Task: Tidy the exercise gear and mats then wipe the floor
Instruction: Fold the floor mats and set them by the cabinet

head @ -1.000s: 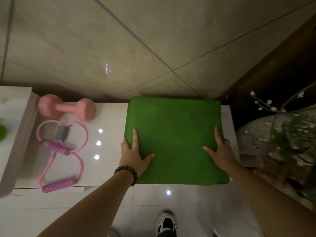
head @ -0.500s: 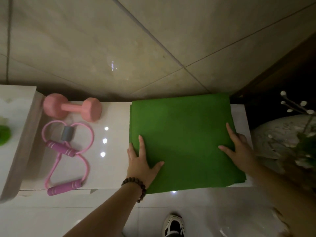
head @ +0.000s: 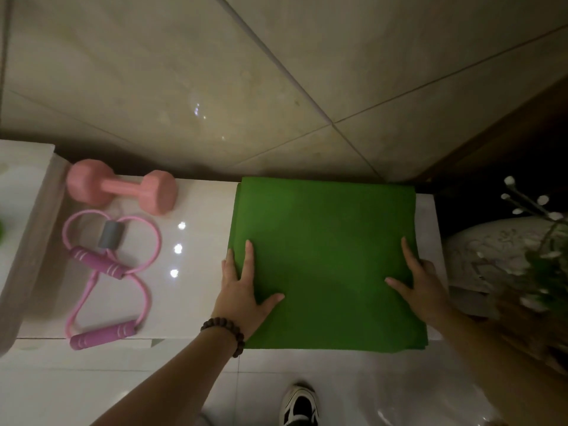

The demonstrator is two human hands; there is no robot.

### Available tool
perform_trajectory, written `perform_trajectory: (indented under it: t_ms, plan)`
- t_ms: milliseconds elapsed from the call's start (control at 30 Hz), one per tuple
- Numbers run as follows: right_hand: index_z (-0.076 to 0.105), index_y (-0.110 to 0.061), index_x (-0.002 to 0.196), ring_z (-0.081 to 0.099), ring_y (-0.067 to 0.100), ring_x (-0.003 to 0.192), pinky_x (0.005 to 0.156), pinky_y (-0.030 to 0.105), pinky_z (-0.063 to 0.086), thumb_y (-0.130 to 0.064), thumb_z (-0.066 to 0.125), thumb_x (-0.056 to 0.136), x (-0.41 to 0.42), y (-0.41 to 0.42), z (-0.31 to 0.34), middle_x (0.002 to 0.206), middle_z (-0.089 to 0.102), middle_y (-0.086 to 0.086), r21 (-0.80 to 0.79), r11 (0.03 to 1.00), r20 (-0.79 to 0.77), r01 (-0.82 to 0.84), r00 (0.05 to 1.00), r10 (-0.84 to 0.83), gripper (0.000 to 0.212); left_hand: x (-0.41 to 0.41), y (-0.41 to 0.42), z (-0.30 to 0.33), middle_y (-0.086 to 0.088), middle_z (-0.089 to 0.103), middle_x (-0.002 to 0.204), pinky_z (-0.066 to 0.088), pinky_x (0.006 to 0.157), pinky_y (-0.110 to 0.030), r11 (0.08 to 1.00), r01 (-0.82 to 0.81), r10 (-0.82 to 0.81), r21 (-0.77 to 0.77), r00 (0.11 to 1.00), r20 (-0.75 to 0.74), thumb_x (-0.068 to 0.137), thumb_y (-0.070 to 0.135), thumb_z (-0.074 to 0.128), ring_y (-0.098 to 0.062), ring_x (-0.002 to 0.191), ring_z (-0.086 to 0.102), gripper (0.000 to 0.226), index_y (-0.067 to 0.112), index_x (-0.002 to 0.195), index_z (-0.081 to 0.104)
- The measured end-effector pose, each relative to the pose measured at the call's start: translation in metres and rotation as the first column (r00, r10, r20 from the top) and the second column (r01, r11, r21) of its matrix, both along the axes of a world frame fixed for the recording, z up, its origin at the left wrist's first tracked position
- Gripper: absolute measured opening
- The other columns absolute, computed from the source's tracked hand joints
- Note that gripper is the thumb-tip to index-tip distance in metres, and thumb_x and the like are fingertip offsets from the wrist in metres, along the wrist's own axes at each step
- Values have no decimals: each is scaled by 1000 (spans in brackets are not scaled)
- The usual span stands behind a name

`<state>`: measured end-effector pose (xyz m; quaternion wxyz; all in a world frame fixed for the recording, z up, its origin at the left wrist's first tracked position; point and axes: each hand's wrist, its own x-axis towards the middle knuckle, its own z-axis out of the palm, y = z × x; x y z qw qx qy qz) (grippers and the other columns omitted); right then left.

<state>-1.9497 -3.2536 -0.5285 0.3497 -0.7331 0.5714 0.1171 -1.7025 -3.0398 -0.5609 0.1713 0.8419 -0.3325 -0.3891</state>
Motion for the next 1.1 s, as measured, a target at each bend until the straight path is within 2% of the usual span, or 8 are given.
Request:
perform_trajectory:
  t_ms: [67,167,300,533,700,867,1000,1100]
  plan:
    - [-6,-47,143,33,38,133,109,43,30,-47,58,87,5,-2,2,151,19,19,-31,999,-86,-6,996,3,86,-1,-5,6,-8,-23,158,10,120,-49,991,103,-120,86,970,214,81,72,47,-32,147,-11,108,35,138,-37]
    - [4,-37,150,5,33,146,116,52,17,-66,29,90,40,8,10,159,1,11,-396,905,-230,-156,971,67,72,9,-27,17,-7,-32,152,-6,117,-52,980,188,-196,64,868,456,83,78,21,-31,142,-26,98,20,146,-25]
    - [27,-27,149,9,28,147,114,59,11,-44,28,96,140,27,1,159,15,5,-623,670,-79,-404,885,460,55,34,-66,5,-6,-28,154,-11,117,-49,931,362,-311,35,742,593,89,65,0,-22,141,-28,77,21,149,-19]
    - [-8,-45,147,-19,23,145,113,56,-11,-58,14,96,205,11,-55,159,-15,5,-452,763,-247,-462,887,391,57,49,-80,-30,-5,-25,155,-5,119,-44,925,377,-331,38,753,568,89,64,0,-21,143,-25,73,28,151,-13]
    - [-10,-45,147,-20,22,144,114,55,-13,-62,12,95,193,-1,-31,158,-19,7,-393,767,-247,-508,861,445,59,48,-82,-25,-10,-21,158,-6,119,-42,928,367,-335,55,765,551,87,66,0,-23,145,-22,77,28,152,-12]
    - [-19,-38,146,-25,27,142,114,59,-8,-68,-1,89,99,-38,-19,153,-30,11,-447,832,-427,-330,896,126,67,46,-82,-27,-12,-11,160,-1,120,-43,936,349,-308,36,769,560,88,65,5,-25,147,-13,77,26,154,-4]
    - [-17,-43,146,-22,22,144,116,55,-3,-72,0,86,93,-56,-28,155,-27,5,-238,916,-381,-322,899,217,69,47,-83,-26,-12,-8,160,2,120,-44,937,347,-305,34,771,559,89,65,6,-25,147,-11,77,25,154,-2]
    - [-8,-40,148,-18,19,145,117,52,-7,-67,11,91,82,-55,-9,158,-20,3,-314,908,-296,-277,937,184,65,46,-83,-26,-13,-8,160,2,120,-43,935,349,-320,59,762,563,89,66,5,-25,147,-12,77,25,154,-4]
